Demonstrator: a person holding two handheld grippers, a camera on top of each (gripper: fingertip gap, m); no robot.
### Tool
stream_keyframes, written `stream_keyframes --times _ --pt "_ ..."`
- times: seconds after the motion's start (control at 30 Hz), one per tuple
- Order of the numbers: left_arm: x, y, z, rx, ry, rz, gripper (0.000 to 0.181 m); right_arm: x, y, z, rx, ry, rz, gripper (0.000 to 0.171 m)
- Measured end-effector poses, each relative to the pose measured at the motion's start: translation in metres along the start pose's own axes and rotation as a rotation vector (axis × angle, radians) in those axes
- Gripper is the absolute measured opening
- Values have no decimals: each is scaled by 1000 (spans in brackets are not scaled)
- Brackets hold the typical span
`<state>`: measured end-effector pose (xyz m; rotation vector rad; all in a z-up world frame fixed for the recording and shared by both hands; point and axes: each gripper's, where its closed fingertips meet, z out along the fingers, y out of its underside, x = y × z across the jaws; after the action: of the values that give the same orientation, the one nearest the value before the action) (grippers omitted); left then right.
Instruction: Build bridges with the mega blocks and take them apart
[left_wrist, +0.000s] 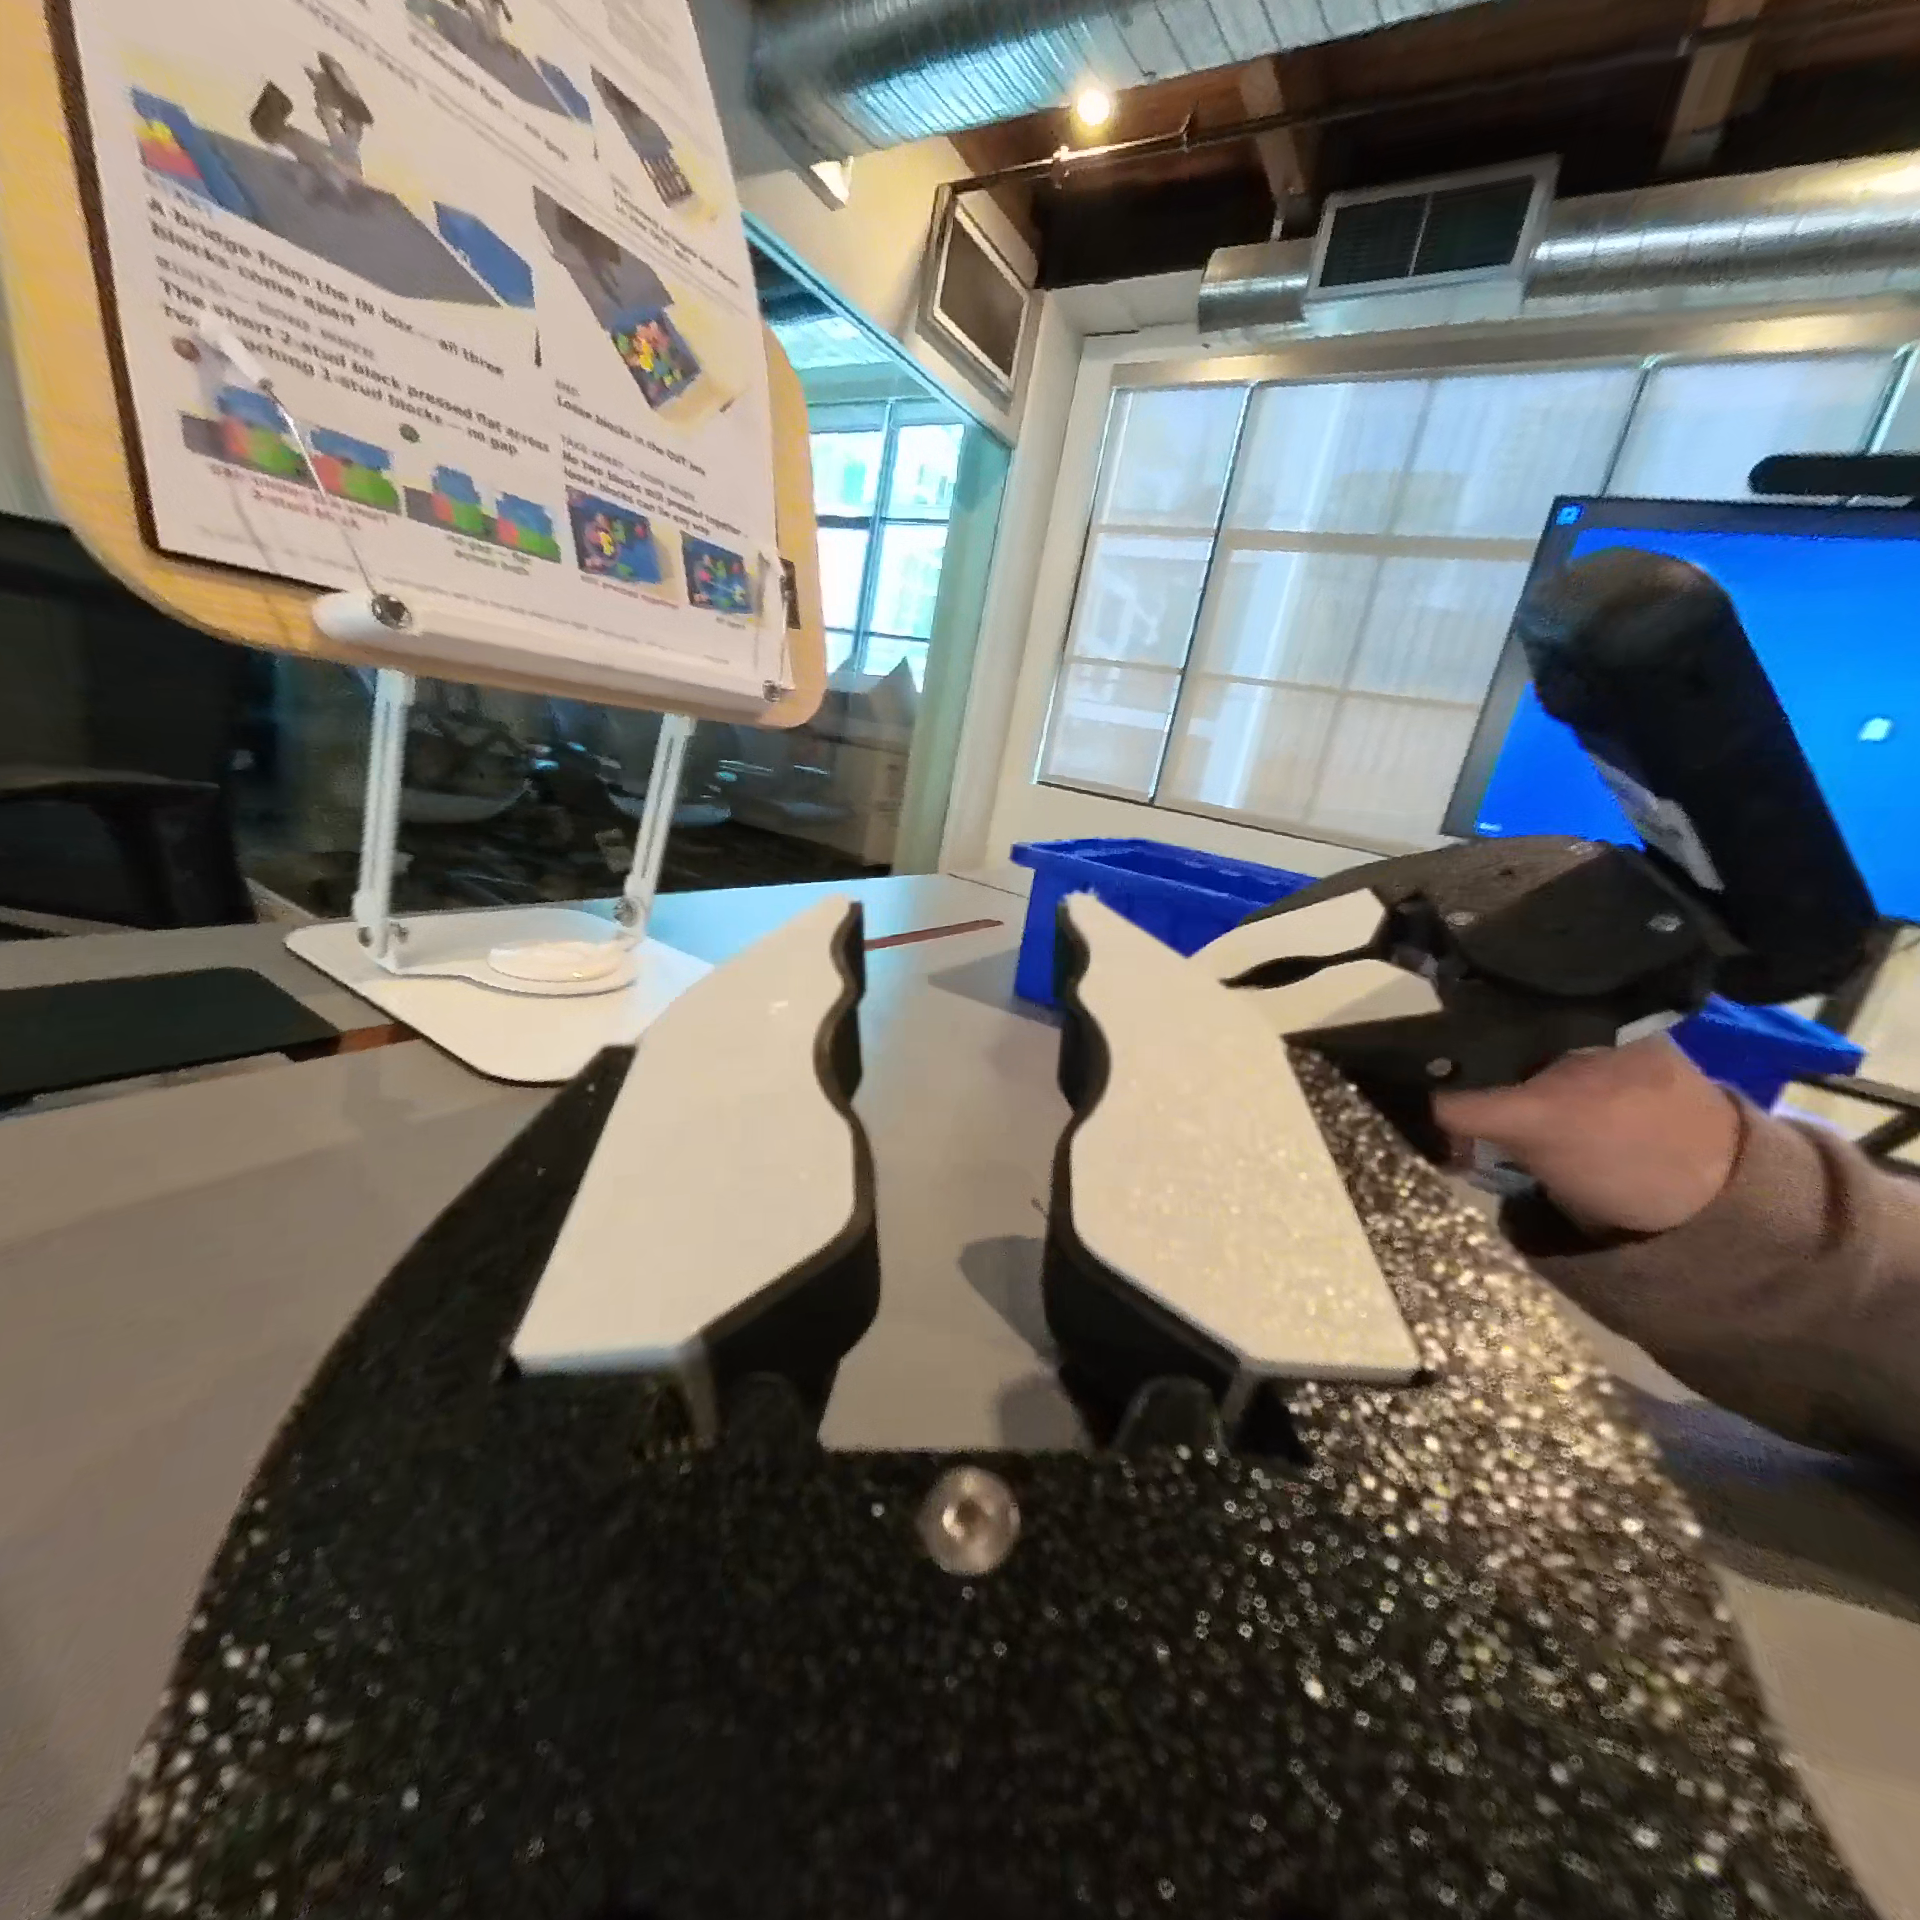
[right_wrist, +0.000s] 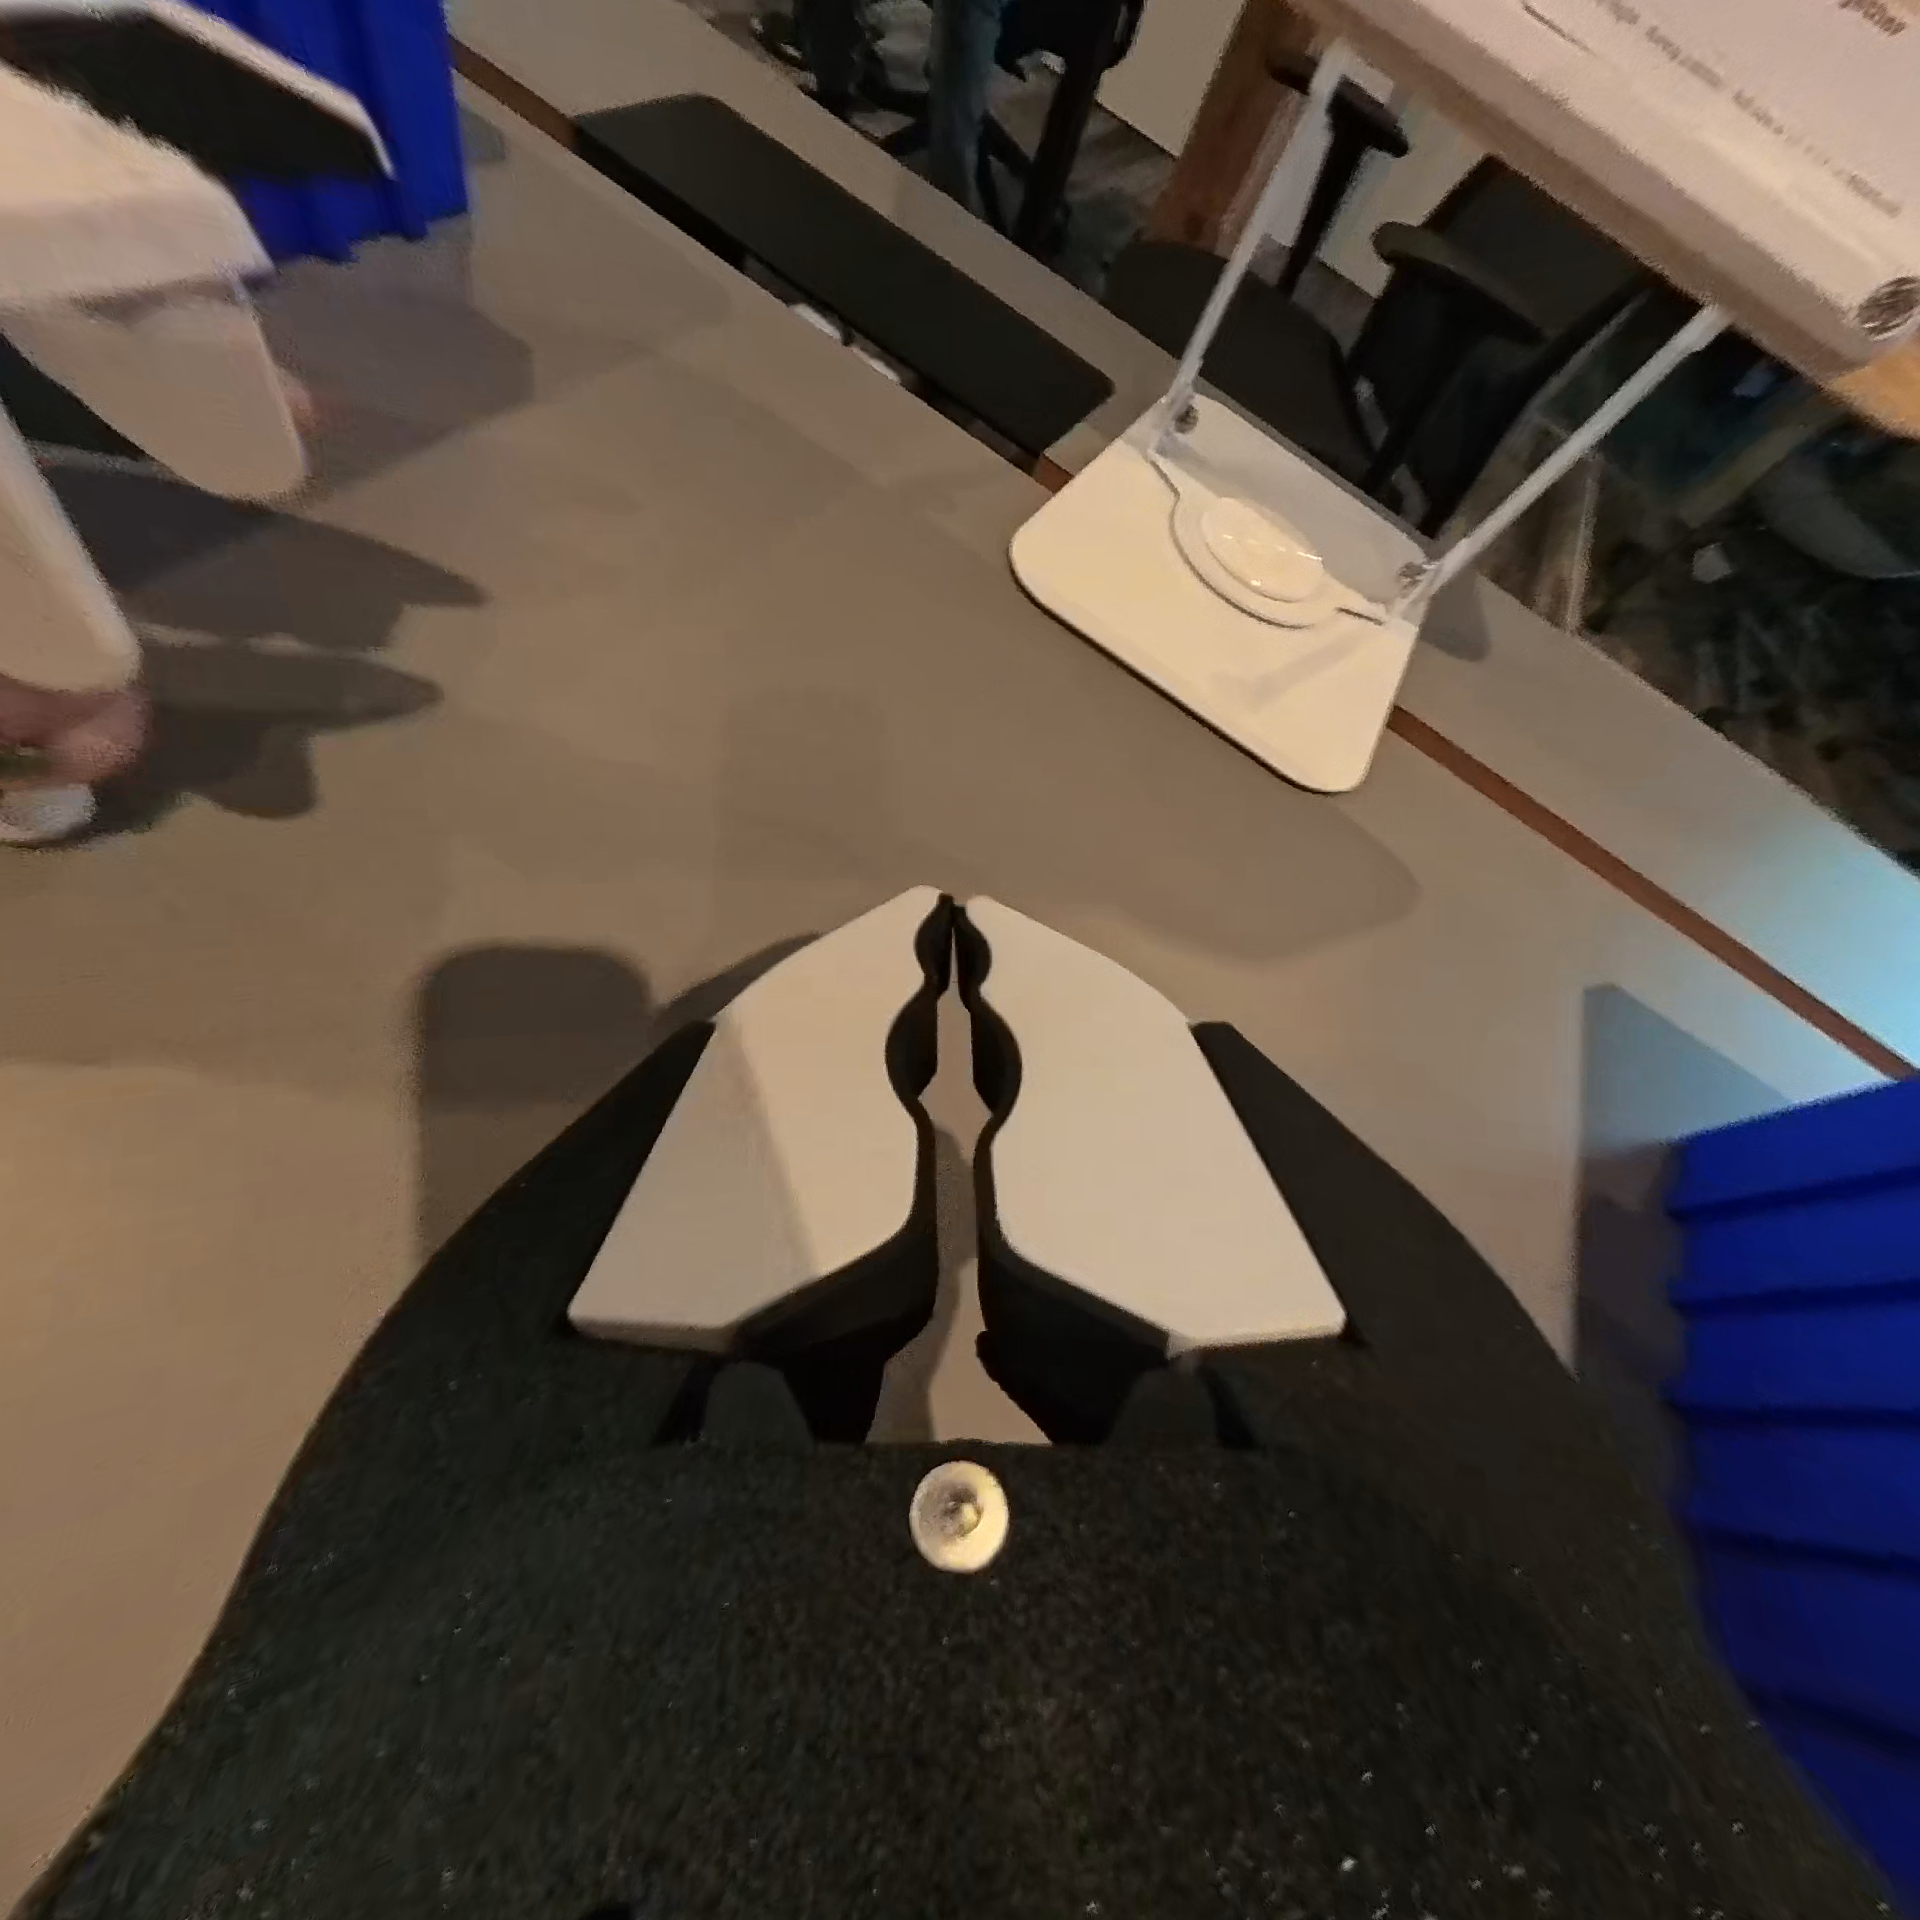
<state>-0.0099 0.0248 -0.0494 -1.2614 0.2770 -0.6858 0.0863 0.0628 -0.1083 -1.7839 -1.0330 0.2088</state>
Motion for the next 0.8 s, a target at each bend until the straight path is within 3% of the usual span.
stream_keyframes --times 0.27,0.43,0.57,0.8 --pt "-13 6 1 -50 -154 127 21 2 -24 13 67 -177 211 0" --pt "-26 8 1 -82 -265 197 9 32 -39 31 82 38 158 0" --pt "-36 9 0 -103 -369 274 0 58 -54 44 107 312 133 0" --pt "-60 9 -7 -148 -587 342 0 40 -70 68 91 363 108 0"
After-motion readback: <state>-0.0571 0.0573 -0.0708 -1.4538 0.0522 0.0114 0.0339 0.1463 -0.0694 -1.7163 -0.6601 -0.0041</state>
